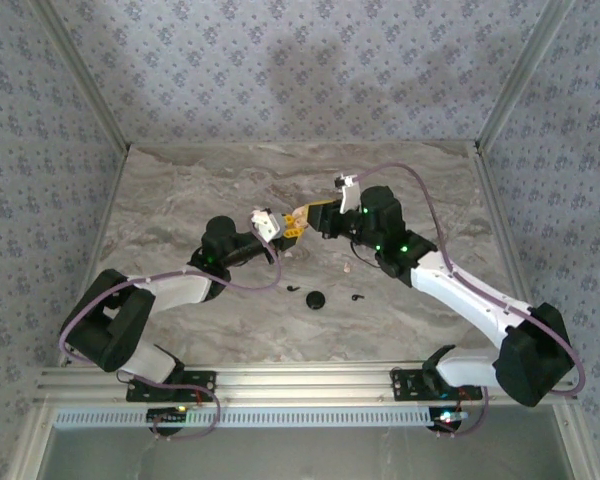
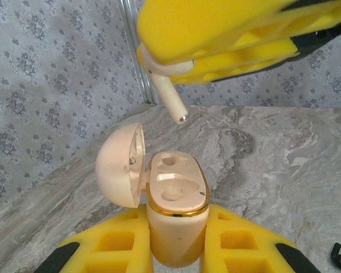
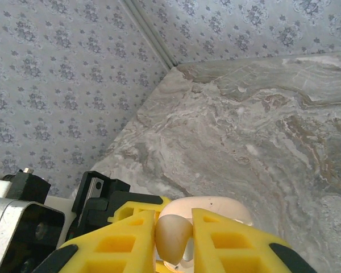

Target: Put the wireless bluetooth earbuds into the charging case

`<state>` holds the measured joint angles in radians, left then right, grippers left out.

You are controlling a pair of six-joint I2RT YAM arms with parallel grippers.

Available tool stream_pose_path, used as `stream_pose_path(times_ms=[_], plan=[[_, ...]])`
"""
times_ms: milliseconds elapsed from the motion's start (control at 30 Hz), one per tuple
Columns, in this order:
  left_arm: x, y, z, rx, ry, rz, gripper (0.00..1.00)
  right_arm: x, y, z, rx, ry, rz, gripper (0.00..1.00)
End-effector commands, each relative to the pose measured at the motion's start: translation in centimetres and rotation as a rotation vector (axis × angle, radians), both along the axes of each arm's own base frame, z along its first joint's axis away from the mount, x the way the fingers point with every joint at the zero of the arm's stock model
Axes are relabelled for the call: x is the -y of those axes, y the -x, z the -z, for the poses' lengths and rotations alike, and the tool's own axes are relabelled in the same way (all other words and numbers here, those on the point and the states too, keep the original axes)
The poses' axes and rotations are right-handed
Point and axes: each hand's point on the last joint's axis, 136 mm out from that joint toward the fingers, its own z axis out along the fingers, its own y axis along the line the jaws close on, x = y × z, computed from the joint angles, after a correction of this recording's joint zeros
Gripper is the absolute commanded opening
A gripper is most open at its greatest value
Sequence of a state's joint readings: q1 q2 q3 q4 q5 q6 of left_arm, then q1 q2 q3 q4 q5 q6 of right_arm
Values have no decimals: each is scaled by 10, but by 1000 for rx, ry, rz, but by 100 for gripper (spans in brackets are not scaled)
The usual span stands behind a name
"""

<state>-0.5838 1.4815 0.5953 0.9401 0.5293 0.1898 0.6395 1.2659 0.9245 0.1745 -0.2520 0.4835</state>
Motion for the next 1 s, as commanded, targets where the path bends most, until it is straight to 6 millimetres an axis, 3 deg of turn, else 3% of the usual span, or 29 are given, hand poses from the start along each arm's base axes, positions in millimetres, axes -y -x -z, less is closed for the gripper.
stream_pose_path(times_ms=[0, 967], plan=[[4, -2, -28, 66, 57, 5, 11, -7, 2, -8, 11, -53, -23, 23], [4, -7, -41, 70, 109, -13, 11, -23, 1, 7, -23, -77, -67, 23]])
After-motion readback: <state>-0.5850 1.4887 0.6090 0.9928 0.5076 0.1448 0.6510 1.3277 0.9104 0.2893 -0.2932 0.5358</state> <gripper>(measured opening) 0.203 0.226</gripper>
